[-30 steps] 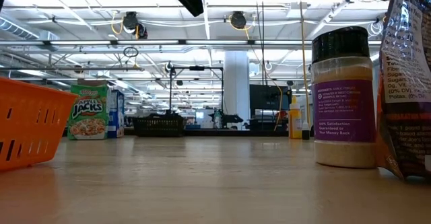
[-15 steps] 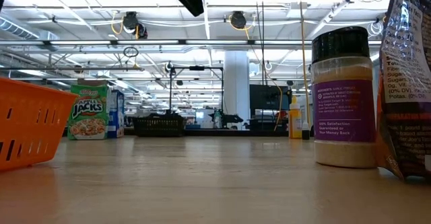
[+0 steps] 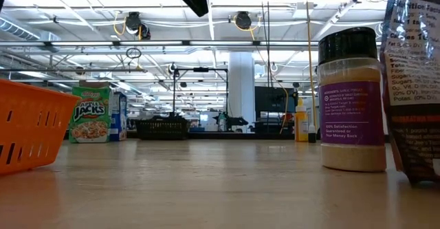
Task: Pick & Place Kitchen Items
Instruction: Put the purple cereal box into the red bin
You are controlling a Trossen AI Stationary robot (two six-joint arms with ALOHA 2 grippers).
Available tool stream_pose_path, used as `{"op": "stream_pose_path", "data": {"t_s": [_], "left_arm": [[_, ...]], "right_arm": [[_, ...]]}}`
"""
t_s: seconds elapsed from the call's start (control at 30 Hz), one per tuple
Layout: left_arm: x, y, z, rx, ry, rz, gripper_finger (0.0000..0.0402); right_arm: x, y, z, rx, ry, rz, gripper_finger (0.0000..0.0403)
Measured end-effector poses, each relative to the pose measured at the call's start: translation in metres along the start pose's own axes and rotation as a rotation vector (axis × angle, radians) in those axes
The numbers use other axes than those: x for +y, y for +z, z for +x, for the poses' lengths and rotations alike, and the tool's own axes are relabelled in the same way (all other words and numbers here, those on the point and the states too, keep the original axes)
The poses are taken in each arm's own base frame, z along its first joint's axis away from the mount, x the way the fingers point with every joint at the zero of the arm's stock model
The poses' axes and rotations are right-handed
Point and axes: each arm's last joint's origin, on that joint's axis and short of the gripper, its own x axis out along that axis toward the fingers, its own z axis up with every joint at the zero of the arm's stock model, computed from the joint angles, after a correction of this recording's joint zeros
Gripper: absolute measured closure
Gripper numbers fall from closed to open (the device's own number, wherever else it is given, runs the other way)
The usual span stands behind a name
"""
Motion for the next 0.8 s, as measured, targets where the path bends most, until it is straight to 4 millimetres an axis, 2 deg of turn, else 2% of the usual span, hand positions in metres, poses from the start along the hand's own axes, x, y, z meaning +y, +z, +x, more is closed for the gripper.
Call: {"op": "stream_pose_path", "data": {"t_s": [0.23, 0.4, 0.53, 0.8], "left_arm": [[0.0000, 0.0001, 0.0002, 0.000, 0.000, 0.003, 0.0231], [0.0002, 0.0002, 0.0003, -0.001, 0.001, 0.003, 0.0231], [0.0002, 0.0002, 0.0003, -0.001, 0.001, 0.004, 0.0231], [0.0003, 0.0002, 0.0003, -0.001, 0.001, 0.008, 0.0231]], "right_arm": [[0.0001, 0.0002, 0.0000, -0.002, 0.001, -0.021, 0.0231], [0.0002, 0.0005, 0.0000, -0.004, 0.002, -0.017, 0.0199], [0.0003, 0.0008, 0.0000, -0.008, 0.002, -0.015, 0.0187], [0.0036, 0.0078, -0.0004, -0.067, 0.031, -0.006, 0.0189]]}}
